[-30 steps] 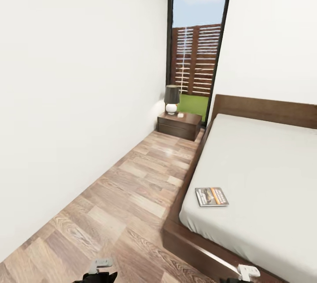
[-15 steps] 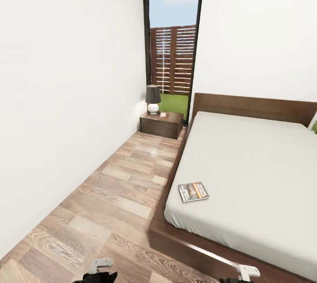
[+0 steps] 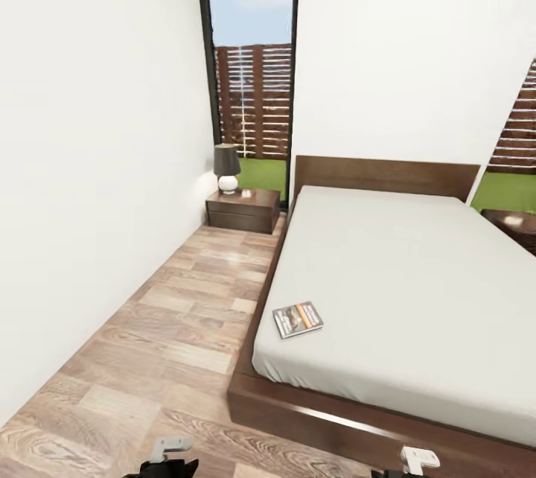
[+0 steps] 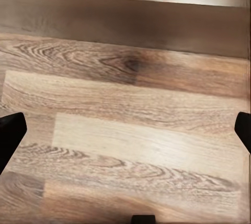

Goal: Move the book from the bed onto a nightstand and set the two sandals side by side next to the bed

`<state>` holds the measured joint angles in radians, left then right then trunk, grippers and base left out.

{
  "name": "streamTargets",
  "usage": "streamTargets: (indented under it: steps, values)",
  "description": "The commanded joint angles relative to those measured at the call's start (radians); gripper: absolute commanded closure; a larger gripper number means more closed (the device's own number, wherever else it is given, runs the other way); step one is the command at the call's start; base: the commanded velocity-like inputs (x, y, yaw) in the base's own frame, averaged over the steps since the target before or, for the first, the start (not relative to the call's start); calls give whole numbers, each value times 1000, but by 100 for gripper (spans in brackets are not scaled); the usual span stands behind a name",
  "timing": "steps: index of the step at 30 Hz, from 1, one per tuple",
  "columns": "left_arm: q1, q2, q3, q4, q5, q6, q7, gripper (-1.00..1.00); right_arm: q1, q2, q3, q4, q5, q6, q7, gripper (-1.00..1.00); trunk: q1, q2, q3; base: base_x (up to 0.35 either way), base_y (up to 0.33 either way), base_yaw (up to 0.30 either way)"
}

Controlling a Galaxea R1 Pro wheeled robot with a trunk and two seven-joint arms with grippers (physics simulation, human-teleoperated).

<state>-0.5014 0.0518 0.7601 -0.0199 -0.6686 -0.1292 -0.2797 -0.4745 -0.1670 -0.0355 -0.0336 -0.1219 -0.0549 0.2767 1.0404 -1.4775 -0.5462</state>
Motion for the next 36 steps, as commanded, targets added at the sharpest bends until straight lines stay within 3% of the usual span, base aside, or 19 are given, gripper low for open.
streamTargets:
  steps: [1,24,36]
  values:
    - [0,0,8,0,-9,-3,-3,-100,-1,0,-3,2,-9,-2,6,-100,0,-1,-1,0,0,-283]
    - [0,0,8,0,-9,-3,-3,-100,-1,0,-3,3,-9,-2,6,-100,0,-1,-1,0,0,-281]
    - [0,0,8,0,-9,-3,-3,-100,-1,1,-3,2,-12,-2,4,-100,0,-1,-1,0,0,-35]
